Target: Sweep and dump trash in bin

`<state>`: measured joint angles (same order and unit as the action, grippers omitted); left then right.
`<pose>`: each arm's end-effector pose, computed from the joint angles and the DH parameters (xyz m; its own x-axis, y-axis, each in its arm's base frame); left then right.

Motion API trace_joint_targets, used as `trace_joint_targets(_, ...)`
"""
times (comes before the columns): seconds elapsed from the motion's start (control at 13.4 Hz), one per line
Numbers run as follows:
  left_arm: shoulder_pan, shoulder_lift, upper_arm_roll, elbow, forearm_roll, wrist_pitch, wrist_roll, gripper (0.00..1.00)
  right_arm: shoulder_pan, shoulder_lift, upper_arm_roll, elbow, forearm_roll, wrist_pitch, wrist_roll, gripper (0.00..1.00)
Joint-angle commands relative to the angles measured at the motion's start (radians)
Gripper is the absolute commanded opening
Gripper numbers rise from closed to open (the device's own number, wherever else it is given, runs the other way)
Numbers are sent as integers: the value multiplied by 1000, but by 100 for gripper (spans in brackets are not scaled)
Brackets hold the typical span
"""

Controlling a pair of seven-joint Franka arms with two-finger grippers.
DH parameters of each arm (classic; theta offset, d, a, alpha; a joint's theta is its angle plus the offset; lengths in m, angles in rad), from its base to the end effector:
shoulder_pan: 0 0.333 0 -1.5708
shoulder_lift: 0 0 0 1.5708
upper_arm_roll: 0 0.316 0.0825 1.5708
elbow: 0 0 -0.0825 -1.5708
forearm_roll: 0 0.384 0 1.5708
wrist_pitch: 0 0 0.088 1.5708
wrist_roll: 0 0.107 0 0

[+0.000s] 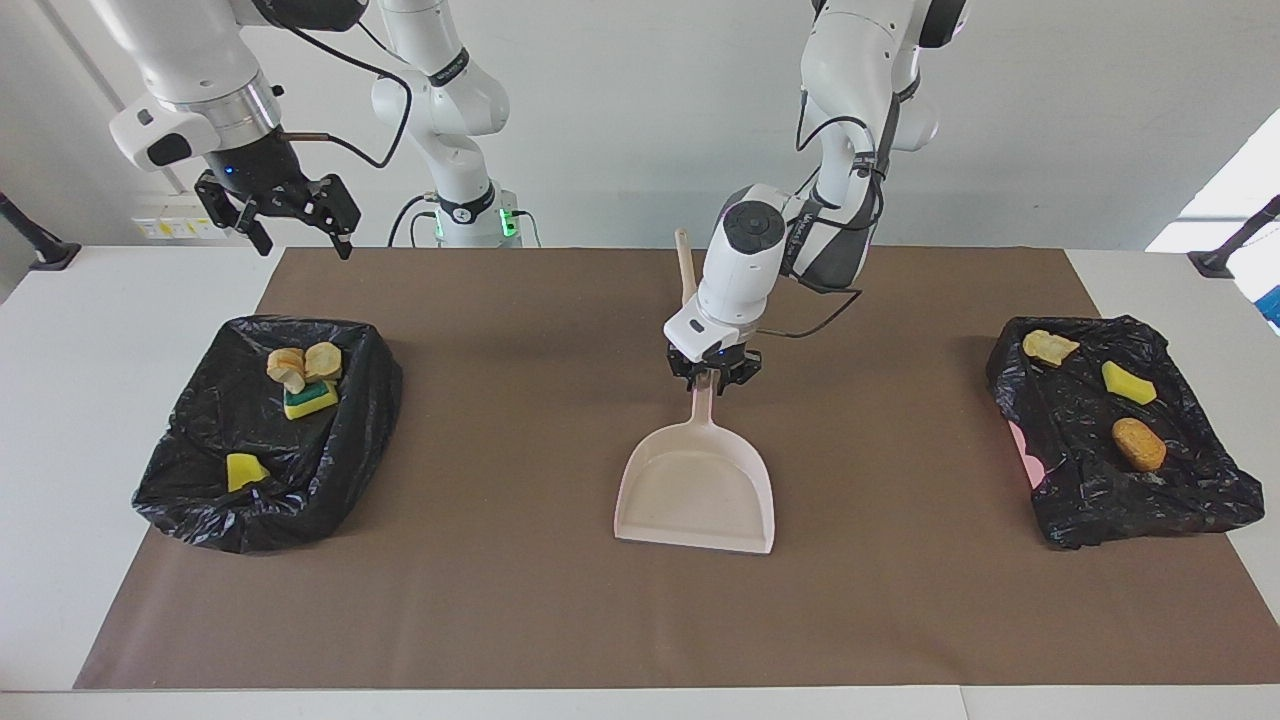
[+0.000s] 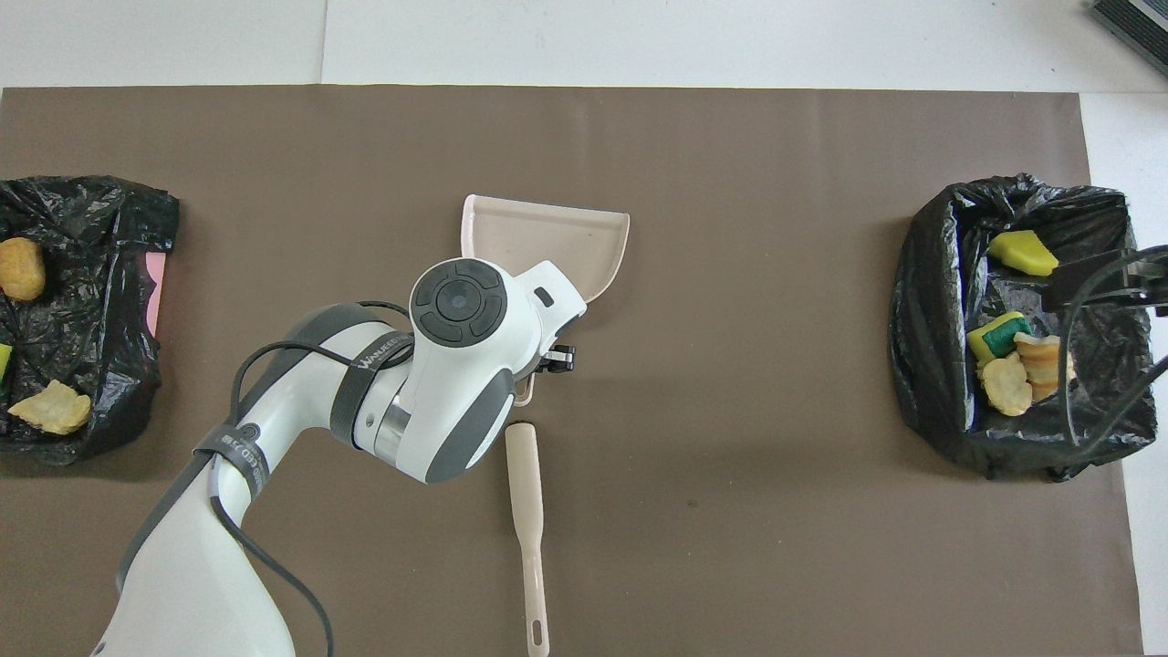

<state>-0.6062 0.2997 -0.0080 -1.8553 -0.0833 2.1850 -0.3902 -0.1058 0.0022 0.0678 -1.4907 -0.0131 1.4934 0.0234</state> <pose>0.5126 -0.3648 0.3634 0.9844 -0.1757 -0.0012 -0.1751 -0.9815 0.0771 0.5472 -0.0223 0.6540 0.9981 -0.0624 0.0008 -0.0624 -0.9980 0.0129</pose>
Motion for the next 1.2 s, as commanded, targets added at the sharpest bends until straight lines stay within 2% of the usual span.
trace_joint_targets(0.0, -1, -33, 17, -25, -20, 1, -6, 100, -3, -13, 1, -8, 19, -12, -5, 100)
trace_joint_targets(0.3, 80, -134, 26, -18, -18, -137, -4, 100, -3, -13, 1, -8, 19, -12, -3, 100)
trace_joint_targets(0.37, 142, -180, 26, -18, -16, -187, 11, 100, -3, -13, 1, -8, 19, -12, -3, 100)
trace_joint_targets(0.6, 222, -270, 26, -18, -12, -293, 49, 100, -3, -13, 1, -10, 19, -12, -3, 100)
trace_joint_targets(0.97, 386, -356, 33, -13, -6, -404, 298, 100, -3, -13, 0, -8, 19, -12, -3, 100)
trace_joint_targets(1.12, 454, -367, 33, 16, -6, -467, 381, 100, -3, -13, 1, -10, 19, -12, -3, 100)
